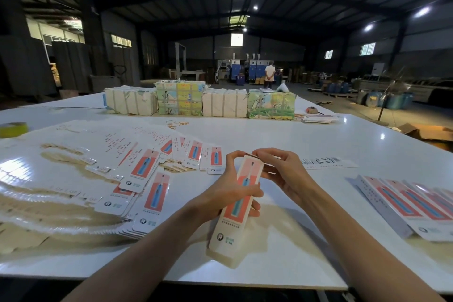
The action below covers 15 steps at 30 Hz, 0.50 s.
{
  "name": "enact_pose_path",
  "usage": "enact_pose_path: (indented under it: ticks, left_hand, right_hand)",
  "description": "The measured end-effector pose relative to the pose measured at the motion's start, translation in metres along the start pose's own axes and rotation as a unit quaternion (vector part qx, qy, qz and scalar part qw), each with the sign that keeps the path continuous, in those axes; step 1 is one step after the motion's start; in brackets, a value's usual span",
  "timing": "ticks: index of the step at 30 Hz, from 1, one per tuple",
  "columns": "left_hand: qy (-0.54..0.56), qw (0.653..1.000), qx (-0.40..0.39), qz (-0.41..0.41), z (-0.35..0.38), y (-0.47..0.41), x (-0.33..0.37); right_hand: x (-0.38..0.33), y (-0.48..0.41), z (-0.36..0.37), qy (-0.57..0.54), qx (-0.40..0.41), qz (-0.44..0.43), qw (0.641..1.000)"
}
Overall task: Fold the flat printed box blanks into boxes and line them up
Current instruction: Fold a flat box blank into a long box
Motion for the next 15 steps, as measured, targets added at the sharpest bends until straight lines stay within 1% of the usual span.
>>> enact_pose_path:
  ticks: [3,8,12,15]
  left_hand:
    - [0.009,1.0,0.0,0.002,-0.0003,-0.0003,-0.0008]
    - [0.014,1.0,0.015,0.013,-0.0027,-0.0024,-0.0013]
    - [0.016,1.0,0.015,0.022,-0.002,-0.0013,-0.0003]
    - [0.014,1.0,0.002,0.024,0.0008,-0.0005,0.0009]
  right_hand:
    - [0.002,-0.0002,-0.0034,-0.013,0.013,0.019,1.0]
    - [0.0013,-0.0005,-0.0031,-0.017,0.019,0.027,0.999]
    - [-0.0006,-0.0011,-0.0021,-0.009,0.009,0.026,1.0]
    - [0.0009,-0.0007,-0.0006,-0.007,-0.012,0.03,0.999]
Point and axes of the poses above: each hand's wrist, its own y-axis away from the middle knuckle, its own z-axis out of the palm, x = y × z, the point moved 8 cm from there along -y, towards the middle knuckle, and after that the axes turned 9 degrees about -x, right-handed, at the moved point
